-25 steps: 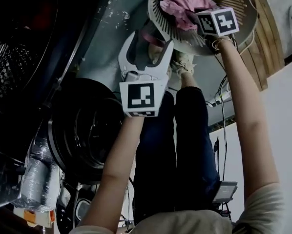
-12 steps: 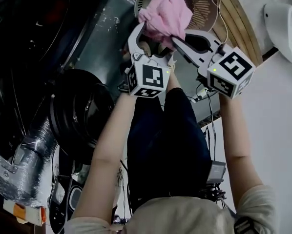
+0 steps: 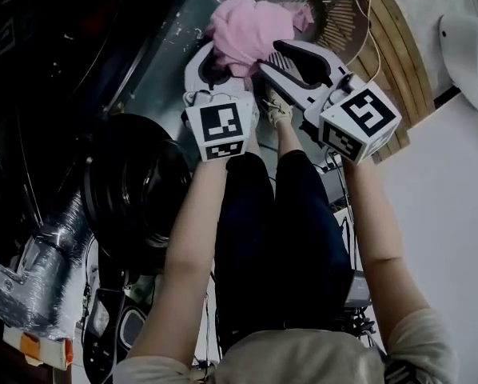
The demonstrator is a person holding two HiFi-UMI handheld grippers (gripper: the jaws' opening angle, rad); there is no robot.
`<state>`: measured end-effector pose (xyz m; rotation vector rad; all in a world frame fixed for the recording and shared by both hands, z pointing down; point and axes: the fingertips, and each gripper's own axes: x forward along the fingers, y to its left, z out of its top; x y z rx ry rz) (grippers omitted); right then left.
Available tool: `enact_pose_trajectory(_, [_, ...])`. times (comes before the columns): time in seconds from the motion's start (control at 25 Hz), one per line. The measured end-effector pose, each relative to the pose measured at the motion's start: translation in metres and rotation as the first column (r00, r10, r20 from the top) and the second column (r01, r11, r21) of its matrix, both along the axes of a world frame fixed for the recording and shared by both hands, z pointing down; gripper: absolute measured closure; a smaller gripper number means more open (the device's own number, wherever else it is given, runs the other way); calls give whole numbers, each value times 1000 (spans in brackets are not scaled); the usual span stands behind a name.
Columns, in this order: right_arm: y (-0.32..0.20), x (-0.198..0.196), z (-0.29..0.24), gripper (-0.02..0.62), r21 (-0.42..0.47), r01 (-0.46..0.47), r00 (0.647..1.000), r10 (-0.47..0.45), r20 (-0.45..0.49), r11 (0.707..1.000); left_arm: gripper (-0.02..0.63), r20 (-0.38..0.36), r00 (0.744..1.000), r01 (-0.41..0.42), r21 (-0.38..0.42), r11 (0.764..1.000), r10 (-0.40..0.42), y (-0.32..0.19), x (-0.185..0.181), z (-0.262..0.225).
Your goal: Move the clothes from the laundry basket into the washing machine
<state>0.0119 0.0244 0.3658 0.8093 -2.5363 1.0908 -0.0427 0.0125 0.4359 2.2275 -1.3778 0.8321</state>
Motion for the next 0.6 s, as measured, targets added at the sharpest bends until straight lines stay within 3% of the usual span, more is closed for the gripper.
enact_pose_trajectory(0.12, [-1,-2,17,440,-27,-26,999,25,-23,999,538,87,990,111,29,993,-113,-8,-57,-1])
enact_pose_trajectory(0.24, [2,-8,31,440,-55,5,999,-7,-35,998,538,170,967,184,55,981,-191,-20,-107,7])
enact_pose_trajectory(0.32, [4,-10,40,440,-44,26,998,-29,-62,999,538,186,950,244,62,968,-251,-32,-135,17])
enact_pose_trajectory(0.44, [5,-14,53,440,-44,30,996,-34,-81,999,538,193,909,360,77,930,-369,-51,-175,36])
enact_pose_trajectory(0.6, [3,-26,73,440,-89,37,996,-43,-75,995,538,195,829,522,66,851,-524,-73,-222,62])
